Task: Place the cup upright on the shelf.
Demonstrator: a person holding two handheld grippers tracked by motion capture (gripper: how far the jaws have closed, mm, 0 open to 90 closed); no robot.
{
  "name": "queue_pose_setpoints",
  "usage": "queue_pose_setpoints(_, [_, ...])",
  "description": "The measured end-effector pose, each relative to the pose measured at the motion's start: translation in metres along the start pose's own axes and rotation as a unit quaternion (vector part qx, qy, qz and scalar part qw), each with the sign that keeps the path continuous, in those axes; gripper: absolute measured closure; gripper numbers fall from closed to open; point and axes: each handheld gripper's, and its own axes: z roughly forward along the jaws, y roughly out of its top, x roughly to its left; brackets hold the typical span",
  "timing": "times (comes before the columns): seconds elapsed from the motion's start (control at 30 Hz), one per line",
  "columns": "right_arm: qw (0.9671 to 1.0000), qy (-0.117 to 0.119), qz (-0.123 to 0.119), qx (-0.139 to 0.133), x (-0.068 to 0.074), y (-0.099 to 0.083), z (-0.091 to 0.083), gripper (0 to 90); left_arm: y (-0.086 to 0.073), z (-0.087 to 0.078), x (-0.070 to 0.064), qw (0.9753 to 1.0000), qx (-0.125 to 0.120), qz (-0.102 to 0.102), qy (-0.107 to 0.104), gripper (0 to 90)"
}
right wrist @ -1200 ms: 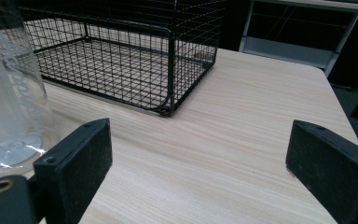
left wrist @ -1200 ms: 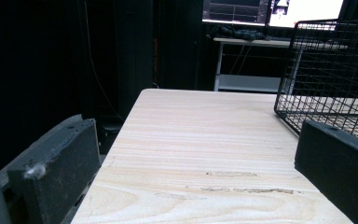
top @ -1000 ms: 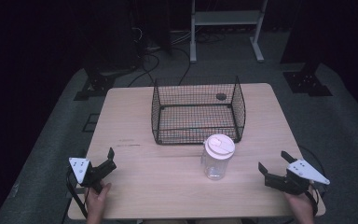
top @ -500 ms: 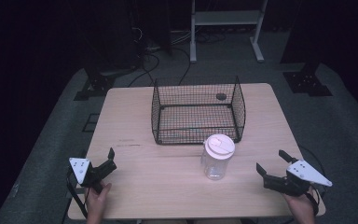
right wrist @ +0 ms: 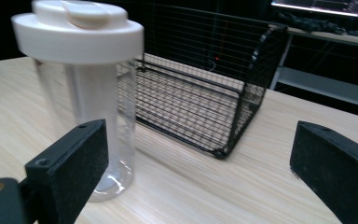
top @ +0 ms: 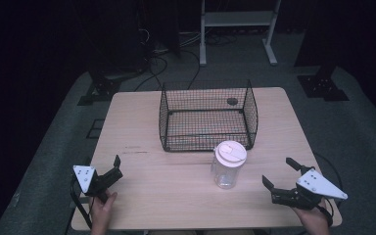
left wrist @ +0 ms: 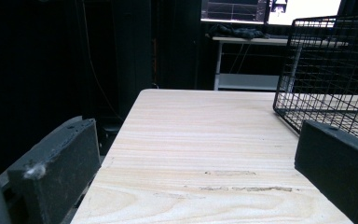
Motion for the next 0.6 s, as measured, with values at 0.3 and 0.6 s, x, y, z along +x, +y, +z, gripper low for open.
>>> queue_pose_setpoints(0.3, [0.9998,0.017,-0.013,-0.004,0.013,0.009,0.003,2.9,0.0,0.0,0.0,1.0,0.0,0.0,0.0,0.0])
queue_pose_setpoints(0.6, [0.999,0.038,-0.023,-0.004,0.025,0.014,0.01,2.7,0.0,0.0,0.0,1.0,0.0,0.0,-0.001,0.0])
